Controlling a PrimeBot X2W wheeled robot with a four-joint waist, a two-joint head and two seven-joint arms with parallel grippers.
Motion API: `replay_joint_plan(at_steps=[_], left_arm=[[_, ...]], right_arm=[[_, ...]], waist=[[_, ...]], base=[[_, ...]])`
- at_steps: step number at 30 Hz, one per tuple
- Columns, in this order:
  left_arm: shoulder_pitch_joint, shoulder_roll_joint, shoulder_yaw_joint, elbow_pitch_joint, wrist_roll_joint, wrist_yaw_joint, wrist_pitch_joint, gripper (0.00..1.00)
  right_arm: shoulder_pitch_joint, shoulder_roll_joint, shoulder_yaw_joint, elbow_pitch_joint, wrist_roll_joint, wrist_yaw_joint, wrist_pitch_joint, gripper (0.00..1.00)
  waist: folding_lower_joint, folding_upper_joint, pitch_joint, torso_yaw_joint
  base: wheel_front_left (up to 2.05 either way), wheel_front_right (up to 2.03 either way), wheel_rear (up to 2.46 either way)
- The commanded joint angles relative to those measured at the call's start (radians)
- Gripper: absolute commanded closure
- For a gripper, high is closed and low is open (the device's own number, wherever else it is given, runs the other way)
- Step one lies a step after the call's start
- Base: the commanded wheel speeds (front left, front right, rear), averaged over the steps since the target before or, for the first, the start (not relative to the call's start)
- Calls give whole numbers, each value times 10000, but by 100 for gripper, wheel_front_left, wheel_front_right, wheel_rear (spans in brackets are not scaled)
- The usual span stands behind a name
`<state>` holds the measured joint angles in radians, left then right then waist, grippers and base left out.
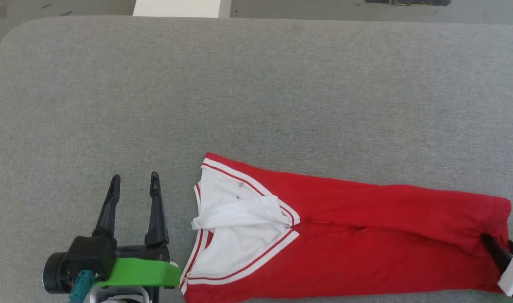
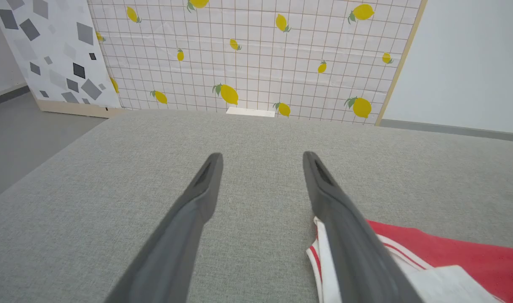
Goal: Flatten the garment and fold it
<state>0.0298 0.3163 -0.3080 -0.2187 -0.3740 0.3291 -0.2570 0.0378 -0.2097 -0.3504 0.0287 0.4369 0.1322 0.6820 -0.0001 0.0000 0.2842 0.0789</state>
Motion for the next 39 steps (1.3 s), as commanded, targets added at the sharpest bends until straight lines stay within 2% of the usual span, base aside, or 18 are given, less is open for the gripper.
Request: replay_joint_plan(at_steps=[1,8,14,16,18,25,31,39], left_arm=[[-72,-81,36,85,155,-92,-46,0],[121,-254,182,408,208,-263,-46,0],[418,-349,182,613,118,-395,-47,0],[472,-394,192,632,84,-407,-47,0],[534,-451,181,664,44,-431,-47,0],[696,-661,118,825,-66,-559,-47,0],[752,-705,94,921,-110,-671,-47,0],[828,-671,27,968,-182,-730,-28,0]], right_arm=[[-55,128,153,360,-12,-15,164,100],[-456,-86,-320,490,-233,-15,-301,100],[-501,-946,-1516,726,-867,-15,-394,100],[-429,-1046,-1402,562,-813,-15,-235,100],[-329,-1042,-1086,223,-600,-15,58,100],[378,-816,1109,-1601,222,-15,1504,100],[278,-481,2730,-2885,837,-15,2189,100],[-615,-285,4873,-3137,1204,-15,2319,100]], waist=[[1,0,-1,74],[1,0,-494,-56],[1,0,-1067,-164],[1,0,-1160,-181],[1,0,-1238,-199],[1,0,-1505,-189],[1,0,-1647,-30],[1,0,-1742,316]], base=[[0,0,0],[0,0,0],[0,0,0],[0,0,0],[0,0,0],[0,0,0],[0,0,0],[0,0,0]])
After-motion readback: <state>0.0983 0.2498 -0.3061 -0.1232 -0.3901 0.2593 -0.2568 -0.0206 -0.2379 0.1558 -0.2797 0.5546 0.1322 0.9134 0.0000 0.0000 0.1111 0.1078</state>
